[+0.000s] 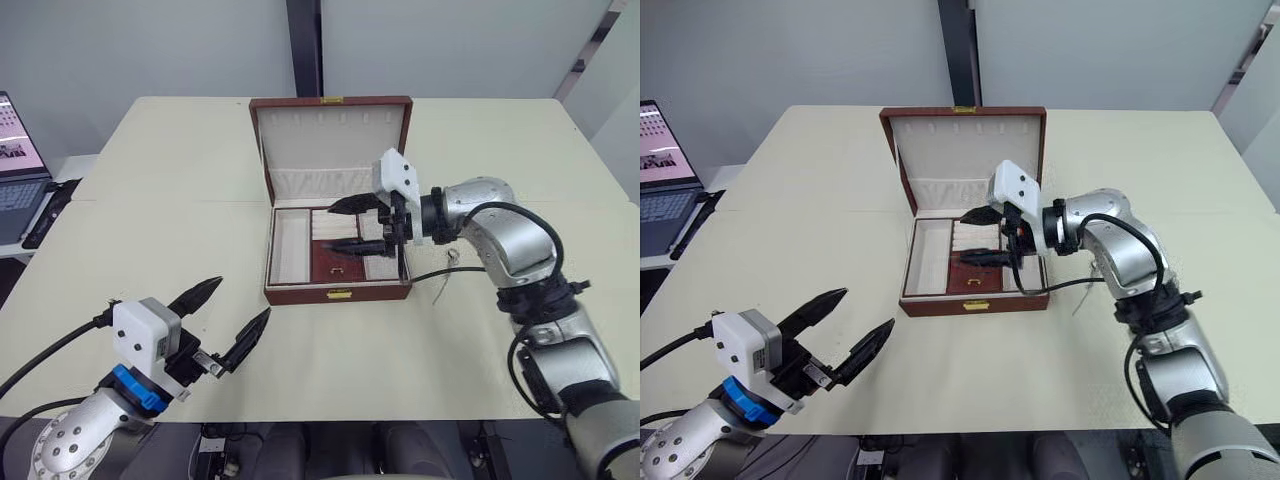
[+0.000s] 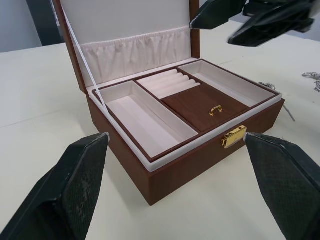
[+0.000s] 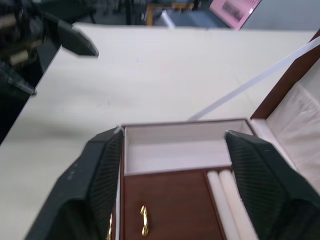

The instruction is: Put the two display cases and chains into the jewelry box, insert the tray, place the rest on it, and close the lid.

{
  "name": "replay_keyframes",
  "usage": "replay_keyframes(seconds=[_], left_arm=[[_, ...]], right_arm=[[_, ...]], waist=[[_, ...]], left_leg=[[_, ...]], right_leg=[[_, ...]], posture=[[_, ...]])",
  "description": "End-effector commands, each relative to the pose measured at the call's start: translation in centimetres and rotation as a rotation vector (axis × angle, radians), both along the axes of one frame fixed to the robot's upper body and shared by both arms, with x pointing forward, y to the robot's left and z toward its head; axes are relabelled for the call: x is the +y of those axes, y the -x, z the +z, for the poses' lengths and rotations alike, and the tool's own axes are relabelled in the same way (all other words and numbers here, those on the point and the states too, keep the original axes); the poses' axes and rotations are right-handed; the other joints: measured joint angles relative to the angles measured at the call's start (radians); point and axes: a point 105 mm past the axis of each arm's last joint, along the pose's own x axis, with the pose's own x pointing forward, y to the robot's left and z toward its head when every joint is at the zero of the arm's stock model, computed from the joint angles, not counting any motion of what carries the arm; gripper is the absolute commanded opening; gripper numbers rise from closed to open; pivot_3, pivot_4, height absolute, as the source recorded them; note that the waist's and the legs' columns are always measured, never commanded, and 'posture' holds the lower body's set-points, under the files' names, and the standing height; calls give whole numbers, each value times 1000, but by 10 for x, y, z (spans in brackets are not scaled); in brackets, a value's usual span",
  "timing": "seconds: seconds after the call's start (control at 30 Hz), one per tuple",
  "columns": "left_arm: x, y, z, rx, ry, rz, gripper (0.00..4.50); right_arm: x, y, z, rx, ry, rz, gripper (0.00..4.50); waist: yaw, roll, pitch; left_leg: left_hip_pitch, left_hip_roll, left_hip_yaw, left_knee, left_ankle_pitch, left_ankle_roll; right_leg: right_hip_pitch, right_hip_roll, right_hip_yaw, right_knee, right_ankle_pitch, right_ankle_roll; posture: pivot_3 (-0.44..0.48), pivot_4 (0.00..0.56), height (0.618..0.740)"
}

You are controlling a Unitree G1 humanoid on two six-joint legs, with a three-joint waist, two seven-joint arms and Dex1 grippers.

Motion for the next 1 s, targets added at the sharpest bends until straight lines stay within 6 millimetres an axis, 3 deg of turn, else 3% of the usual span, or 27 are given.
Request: replay_keyframes(seconds=[0.03, 0.17, 0.3, 0.57, 0.83, 0.93, 1.0], left_arm=[[-4, -2, 6, -12, 1, -29, 4500], [-5, -5, 6, -12, 0, -40, 4500], [-4, -8, 7, -21, -2, -41, 4500], [-2, -10, 7, -20, -6, -48, 4500], [2, -16, 7, -13, -4, -50, 4500], [5, -21, 10, -2, 5, -54, 4500], [10, -24, 12, 15, -1, -57, 4500]], right_arm=[[-12, -13, -11, -2, -112, -48, 2120], [-14, -17, -41, 31, -59, -59, 1071], [-12, -15, -58, 50, 5, -52, 27], [-16, -15, -79, 65, 94, -73, 10], [-25, -18, -38, 56, -75, -80, 10], [-44, -18, -22, 54, -107, -105, 10], [-65, -18, -16, 59, -107, -146, 383]], waist=[[1, 0, 0], [0, 0, 0], [-8, 0, 0], [-7, 0, 0], [-6, 0, 0], [-5, 0, 0], [-3, 0, 0]], left_leg=[[0, 0, 0, 0, 0, 0], [0, 0, 1, 0, 0, 0], [0, 1, 2, 0, 0, 0], [1, 1, 1, 0, 0, 0], [0, 1, 1, 0, 0, 0], [0, 1, 1, 0, 0, 0], [0, 0, 1, 0, 0, 0]], right_leg=[[0, 0, 0, 0, 0, 0], [-1, 0, 0, 0, 0, 0], [-2, 1, 0, 2, 0, 0], [-1, 1, 0, 2, 0, 0], [-1, 1, 0, 2, 0, 0], [-1, 0, 0, 2, 0, 0], [-1, 0, 0, 2, 0, 0]], posture=[[0, 150, 740], [0, 150, 740], [0, 150, 740], [0, 150, 740], [0, 150, 740], [0, 150, 740], [0, 150, 740]])
